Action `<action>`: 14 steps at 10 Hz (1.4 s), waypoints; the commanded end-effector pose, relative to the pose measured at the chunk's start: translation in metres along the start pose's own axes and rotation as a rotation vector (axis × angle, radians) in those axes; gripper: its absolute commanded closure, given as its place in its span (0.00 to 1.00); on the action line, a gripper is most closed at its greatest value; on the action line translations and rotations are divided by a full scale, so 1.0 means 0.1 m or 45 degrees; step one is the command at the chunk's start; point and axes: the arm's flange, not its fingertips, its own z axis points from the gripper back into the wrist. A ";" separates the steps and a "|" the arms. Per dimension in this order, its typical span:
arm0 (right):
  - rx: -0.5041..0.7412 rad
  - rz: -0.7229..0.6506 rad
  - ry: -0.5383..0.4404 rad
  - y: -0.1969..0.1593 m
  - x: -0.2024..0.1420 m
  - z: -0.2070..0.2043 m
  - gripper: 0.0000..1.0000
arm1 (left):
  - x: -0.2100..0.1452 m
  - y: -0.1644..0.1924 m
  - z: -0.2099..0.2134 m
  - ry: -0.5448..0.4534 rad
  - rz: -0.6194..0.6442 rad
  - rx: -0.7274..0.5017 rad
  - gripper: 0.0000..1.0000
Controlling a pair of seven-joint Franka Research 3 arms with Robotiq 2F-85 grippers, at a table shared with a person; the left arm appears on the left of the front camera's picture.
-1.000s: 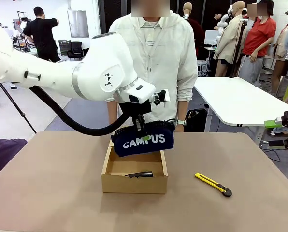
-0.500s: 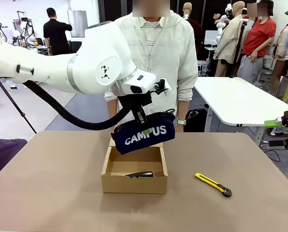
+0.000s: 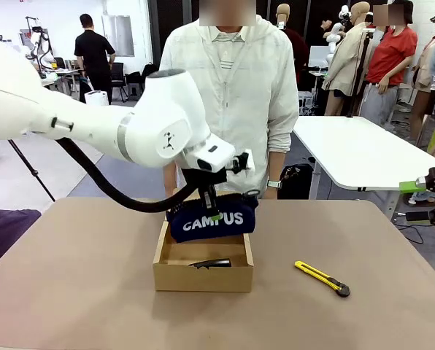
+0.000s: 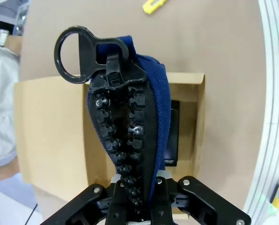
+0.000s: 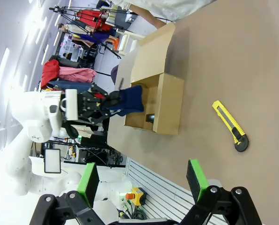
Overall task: Pack the items into the box.
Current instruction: Pick up the item specified by the human and place it in the Mailer Box.
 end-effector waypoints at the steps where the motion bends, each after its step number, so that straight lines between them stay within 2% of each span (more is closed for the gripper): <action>1: -0.002 -0.001 0.006 0.02 0.01 0.02 0.00 | -0.04 -0.01 -0.18 0.058 -0.024 -0.062 1.00; 2: -0.002 -0.001 0.006 0.02 0.01 0.02 0.00 | -0.10 0.03 -0.38 0.125 0.031 -0.122 1.00; 3: -0.002 -0.001 0.006 0.02 0.01 0.02 0.00 | -0.13 0.06 -0.52 0.129 0.053 -0.179 1.00; 6: -0.002 -0.001 0.006 0.02 0.01 0.02 0.00 | -0.17 0.12 -0.67 0.168 0.053 -0.205 1.00; 7: -0.002 -0.001 0.006 0.02 0.01 0.02 0.00 | -0.16 0.12 -0.68 0.166 0.049 -0.215 0.90; 8: -0.002 -0.001 0.006 0.02 0.01 0.02 0.00 | -0.16 0.12 -0.68 0.153 0.050 -0.230 0.35; 9: -0.002 -0.001 0.006 0.02 0.01 0.02 0.00 | -0.17 0.13 -0.67 0.152 0.056 -0.227 0.00; 14: -0.002 -0.001 0.006 0.02 0.01 0.02 0.00 | -0.25 0.18 -0.40 0.121 0.083 -0.120 0.00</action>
